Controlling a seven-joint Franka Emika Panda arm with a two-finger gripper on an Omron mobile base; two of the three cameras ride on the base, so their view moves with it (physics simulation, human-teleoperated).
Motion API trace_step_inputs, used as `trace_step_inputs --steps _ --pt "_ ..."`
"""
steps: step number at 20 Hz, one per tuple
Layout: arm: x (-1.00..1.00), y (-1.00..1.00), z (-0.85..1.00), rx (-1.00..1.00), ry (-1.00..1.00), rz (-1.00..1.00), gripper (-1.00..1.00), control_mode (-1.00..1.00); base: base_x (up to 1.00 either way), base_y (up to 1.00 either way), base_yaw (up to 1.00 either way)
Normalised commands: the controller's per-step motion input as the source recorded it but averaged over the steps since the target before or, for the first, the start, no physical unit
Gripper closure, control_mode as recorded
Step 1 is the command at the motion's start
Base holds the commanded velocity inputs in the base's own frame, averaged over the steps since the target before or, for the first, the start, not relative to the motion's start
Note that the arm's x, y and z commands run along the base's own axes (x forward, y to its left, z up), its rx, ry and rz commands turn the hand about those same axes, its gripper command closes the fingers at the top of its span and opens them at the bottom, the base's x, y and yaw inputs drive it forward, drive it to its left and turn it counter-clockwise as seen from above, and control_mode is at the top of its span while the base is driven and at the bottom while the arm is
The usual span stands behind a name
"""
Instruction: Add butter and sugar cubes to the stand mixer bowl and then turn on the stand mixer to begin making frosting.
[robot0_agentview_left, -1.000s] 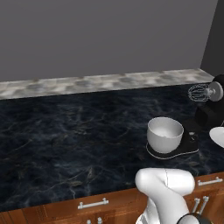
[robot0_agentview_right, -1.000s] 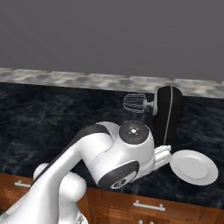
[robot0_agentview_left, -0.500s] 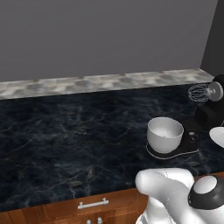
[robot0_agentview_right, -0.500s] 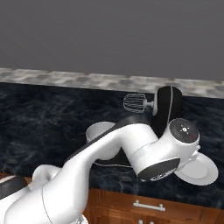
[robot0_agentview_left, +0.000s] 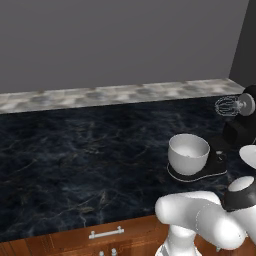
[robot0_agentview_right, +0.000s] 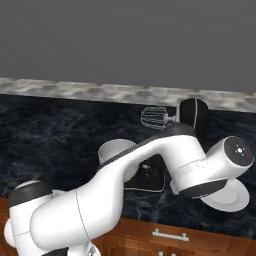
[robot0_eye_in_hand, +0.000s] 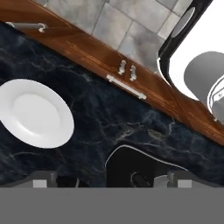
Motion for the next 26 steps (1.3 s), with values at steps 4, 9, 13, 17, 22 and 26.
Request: trace_step_inputs --steps 4,9,13,17,22,26 --pt "0.3 -0.02 0.0 0.07 -0.28 0.05 -1.0 -1.0 0.0 0.0 0.0" --pt "0.32 0.0 0.0 0.05 -0.26 0.04 -1.0 -1.0 0.0 0.0 0.0" --pt "0.38 0.0 0.0 0.05 -0.21 0.0 -1.0 -1.0 0.0 0.0 0.0" --pt "0.35 0.0 0.0 0.04 -0.19 0.02 -1.0 -1.0 0.0 0.0 0.0" --pt "0.29 0.0 0.0 0.06 -0.16 0.05 -1.0 -1.0 0.0 0.0 0.0" --pt "0.31 -0.01 0.0 0.06 -0.13 0.09 -1.0 -1.0 0.0 0.0 0.0"
